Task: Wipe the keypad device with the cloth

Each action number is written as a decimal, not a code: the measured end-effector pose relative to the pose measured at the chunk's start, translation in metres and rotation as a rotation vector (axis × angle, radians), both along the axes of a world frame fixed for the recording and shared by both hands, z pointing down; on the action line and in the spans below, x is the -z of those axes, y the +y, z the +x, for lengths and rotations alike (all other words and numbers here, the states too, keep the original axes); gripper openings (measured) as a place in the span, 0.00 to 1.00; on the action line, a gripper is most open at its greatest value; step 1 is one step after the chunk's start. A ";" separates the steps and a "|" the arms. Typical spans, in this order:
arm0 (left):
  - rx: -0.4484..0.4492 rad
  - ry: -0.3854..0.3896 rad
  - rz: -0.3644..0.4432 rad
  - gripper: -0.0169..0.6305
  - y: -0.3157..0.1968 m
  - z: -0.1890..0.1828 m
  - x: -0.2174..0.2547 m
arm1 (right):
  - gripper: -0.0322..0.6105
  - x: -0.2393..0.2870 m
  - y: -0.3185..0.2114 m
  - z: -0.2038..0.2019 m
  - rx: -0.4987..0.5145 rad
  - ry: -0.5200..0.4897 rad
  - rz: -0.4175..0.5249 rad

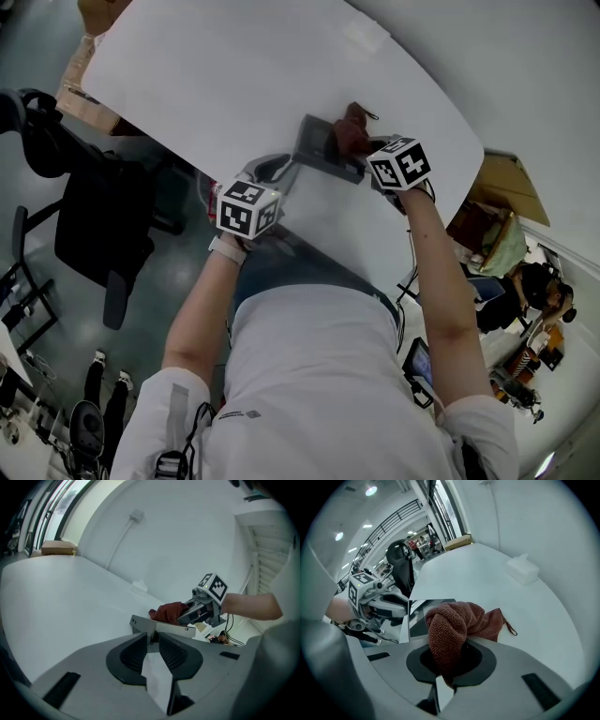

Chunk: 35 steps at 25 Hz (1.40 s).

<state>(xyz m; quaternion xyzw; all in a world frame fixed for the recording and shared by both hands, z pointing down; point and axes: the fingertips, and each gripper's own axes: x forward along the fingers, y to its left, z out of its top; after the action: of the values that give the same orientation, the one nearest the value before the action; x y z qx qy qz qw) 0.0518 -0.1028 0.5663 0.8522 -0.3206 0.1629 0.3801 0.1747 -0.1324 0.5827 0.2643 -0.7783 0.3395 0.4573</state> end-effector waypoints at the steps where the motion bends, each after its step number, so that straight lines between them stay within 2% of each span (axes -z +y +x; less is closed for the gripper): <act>1: 0.002 0.001 -0.001 0.16 0.000 0.000 0.000 | 0.11 0.000 -0.002 -0.001 -0.015 -0.016 -0.002; 7: -0.004 0.006 -0.001 0.16 -0.001 0.001 0.000 | 0.11 -0.002 -0.015 0.001 -0.112 -0.081 0.012; 11: -0.011 0.009 -0.005 0.16 -0.001 0.001 0.000 | 0.11 -0.012 -0.029 0.005 -0.201 -0.074 0.053; 17: -0.011 0.006 -0.006 0.16 -0.002 0.002 0.000 | 0.11 -0.031 -0.052 0.010 -0.202 0.030 0.121; 21: -0.007 0.005 -0.005 0.16 -0.002 0.001 0.000 | 0.11 -0.034 -0.056 0.010 -0.190 0.048 0.136; 24: -0.005 -0.005 -0.012 0.16 -0.001 0.000 0.000 | 0.11 -0.024 -0.054 0.009 -0.127 0.073 0.212; 26: 0.004 -0.020 -0.016 0.14 -0.001 -0.003 0.001 | 0.11 -0.007 -0.052 0.007 -0.121 0.057 0.286; 30: 0.022 -0.019 0.009 0.11 -0.003 -0.008 0.014 | 0.11 0.043 -0.052 -0.003 -0.194 -0.046 0.434; 35: -0.019 0.014 0.102 0.05 -0.001 -0.005 0.055 | 0.11 0.101 -0.034 -0.014 -0.251 -0.141 0.548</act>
<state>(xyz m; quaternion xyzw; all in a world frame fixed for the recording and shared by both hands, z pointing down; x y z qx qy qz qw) 0.0465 -0.1037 0.5110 0.8745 -0.3180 0.1440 0.3367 0.1604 -0.1667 0.4814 0.4477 -0.8320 0.1884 0.2681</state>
